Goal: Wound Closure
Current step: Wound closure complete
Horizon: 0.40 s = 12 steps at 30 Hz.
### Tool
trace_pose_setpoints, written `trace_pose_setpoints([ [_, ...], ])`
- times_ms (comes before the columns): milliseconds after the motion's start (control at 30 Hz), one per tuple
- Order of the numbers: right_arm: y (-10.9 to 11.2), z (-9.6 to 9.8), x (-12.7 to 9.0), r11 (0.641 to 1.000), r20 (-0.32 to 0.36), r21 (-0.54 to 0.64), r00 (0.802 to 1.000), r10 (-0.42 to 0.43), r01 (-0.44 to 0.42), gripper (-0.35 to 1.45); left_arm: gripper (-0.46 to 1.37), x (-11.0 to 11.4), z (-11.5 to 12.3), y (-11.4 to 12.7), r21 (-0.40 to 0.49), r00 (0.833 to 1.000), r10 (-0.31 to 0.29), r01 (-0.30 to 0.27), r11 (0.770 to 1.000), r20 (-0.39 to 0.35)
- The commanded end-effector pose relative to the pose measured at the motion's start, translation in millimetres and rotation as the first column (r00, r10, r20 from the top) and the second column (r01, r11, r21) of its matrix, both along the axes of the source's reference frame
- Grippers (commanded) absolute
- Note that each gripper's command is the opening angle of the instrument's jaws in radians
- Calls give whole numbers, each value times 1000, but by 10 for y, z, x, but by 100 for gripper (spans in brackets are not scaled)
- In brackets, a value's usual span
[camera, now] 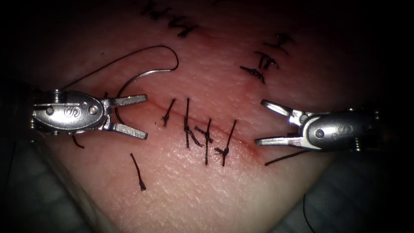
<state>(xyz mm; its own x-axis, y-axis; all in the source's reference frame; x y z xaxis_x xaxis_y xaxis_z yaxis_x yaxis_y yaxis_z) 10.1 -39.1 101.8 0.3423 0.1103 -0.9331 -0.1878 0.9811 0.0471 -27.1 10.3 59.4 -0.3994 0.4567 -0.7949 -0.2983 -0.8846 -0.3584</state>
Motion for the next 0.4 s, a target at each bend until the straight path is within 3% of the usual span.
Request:
trace_pose_setpoints([
  [33, 0, 0, 0, 1000, 0, 1, 1000, -7, 7, 117, 51, 0, 0, 0, -1, 1000, -1, 1, 1000, 0],
  [400, 0, 0, 0, 1000, 0, -5, 1000, -8, 8, 117, 49, -1, 0, -1, -1, 1000, -2, 2, 1000, -1],
])
